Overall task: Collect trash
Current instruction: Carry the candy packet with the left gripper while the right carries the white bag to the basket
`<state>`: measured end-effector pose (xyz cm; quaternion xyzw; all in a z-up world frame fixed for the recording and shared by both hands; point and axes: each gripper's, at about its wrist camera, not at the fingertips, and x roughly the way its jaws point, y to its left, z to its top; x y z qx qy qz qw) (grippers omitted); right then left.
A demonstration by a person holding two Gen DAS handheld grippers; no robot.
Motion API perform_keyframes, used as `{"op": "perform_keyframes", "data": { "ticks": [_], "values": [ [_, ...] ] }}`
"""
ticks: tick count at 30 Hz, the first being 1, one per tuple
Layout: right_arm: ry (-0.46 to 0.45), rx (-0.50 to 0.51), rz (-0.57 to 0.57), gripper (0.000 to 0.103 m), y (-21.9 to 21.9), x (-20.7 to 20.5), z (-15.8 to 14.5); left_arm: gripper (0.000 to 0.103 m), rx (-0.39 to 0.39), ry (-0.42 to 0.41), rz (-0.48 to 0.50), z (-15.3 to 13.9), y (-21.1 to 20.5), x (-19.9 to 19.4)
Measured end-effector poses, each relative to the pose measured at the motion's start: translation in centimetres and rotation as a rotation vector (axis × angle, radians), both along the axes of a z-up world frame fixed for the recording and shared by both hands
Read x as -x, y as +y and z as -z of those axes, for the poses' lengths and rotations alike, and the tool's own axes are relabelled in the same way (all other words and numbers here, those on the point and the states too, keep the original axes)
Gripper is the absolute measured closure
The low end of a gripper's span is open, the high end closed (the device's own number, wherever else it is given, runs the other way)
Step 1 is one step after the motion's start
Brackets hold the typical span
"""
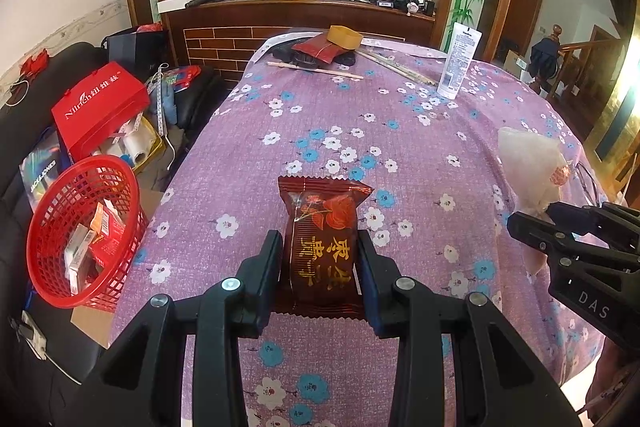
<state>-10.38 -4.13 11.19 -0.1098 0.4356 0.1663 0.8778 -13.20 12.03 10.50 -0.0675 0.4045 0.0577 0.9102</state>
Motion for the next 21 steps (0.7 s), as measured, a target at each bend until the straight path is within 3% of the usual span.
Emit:
{"op": "perform_keyframes", "data": {
  "ticks": [21],
  "values": [
    [0.006,0.013,-0.011,0.063,0.30,0.52,0.39,0.068,0.007,0.002,-0.013,0.42,0.23,0.66]
  ]
}}
